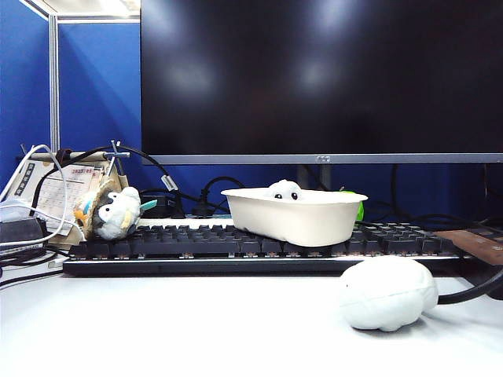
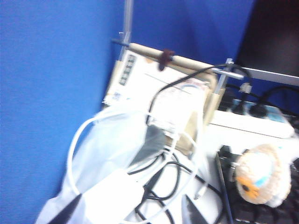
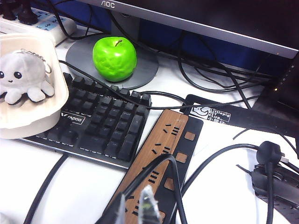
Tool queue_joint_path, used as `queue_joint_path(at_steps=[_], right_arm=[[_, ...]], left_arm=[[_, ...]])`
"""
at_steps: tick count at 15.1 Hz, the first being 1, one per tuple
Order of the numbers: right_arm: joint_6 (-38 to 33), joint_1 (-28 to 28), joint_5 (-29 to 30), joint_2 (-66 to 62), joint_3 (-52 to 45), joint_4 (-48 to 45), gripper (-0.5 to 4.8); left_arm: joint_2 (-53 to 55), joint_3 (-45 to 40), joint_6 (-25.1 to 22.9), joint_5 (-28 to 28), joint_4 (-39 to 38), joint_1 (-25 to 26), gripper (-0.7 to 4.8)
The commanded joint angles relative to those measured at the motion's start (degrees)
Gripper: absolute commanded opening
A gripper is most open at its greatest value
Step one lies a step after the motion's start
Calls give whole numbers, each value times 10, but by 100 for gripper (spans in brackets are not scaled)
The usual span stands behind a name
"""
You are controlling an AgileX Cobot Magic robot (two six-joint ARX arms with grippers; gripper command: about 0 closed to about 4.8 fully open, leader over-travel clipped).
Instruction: Identity fluffy octopus among items on the table, put them into the paper lunch box.
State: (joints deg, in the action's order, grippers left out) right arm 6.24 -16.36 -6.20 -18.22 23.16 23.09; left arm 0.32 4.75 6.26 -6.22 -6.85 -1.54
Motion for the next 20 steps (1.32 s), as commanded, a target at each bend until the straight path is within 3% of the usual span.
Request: queue_joint_path(at_steps=[1,20], right_arm=[[-2,0,1,0,2,-6,53],[3,0,0,37,2,-6,53]], left_arm=[[-1,1,2,0,0,0,268],[-1,1,2,0,-1,0,268]])
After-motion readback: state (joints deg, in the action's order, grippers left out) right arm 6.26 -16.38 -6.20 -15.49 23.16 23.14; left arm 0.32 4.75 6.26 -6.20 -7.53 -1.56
